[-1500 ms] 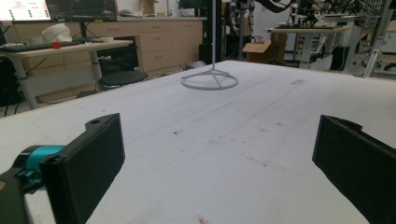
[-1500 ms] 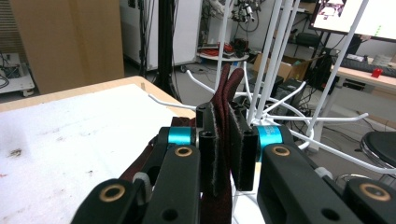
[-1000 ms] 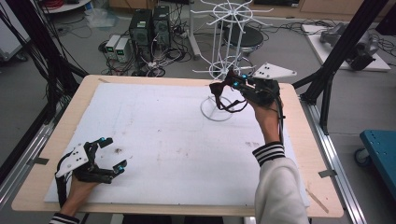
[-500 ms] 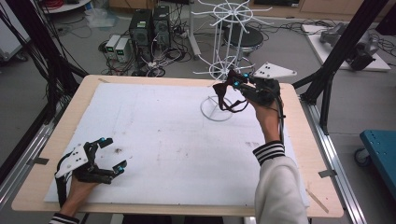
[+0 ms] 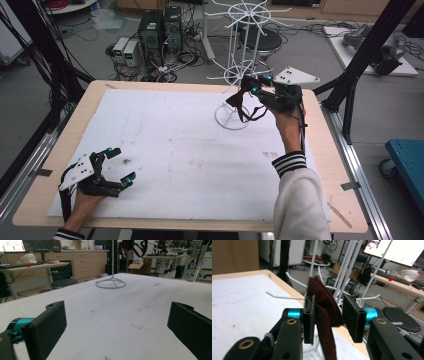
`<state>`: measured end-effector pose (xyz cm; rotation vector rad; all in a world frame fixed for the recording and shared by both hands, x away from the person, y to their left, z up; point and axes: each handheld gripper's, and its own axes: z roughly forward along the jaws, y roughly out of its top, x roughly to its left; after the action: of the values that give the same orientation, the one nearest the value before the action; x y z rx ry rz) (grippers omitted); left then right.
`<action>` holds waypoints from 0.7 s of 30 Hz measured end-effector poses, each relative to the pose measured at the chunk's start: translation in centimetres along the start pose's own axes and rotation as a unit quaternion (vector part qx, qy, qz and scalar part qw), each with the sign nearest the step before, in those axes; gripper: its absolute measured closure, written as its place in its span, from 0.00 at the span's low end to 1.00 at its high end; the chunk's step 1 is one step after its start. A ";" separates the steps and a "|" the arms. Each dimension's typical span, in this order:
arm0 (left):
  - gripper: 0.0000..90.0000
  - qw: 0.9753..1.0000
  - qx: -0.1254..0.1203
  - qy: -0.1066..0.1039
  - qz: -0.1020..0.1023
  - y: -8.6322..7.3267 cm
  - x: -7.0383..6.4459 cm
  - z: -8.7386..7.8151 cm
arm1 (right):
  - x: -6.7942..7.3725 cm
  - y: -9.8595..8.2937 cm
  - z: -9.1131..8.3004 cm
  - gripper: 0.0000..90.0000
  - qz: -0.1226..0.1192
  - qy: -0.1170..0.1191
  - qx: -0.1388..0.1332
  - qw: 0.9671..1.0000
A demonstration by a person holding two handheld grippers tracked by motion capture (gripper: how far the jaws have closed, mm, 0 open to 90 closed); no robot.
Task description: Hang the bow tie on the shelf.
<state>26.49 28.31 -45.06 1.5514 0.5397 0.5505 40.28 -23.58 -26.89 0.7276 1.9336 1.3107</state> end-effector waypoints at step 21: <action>0.03 1.000 -0.004 0.011 -0.004 0.0 0.0 -0.1 | 0.5 -0.1 -0.6 0.01 0.054 -0.005 -0.054 0.997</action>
<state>26.41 28.35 -45.10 1.5369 0.5581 0.5635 39.48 -23.55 -26.96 0.7914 1.8221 1.4616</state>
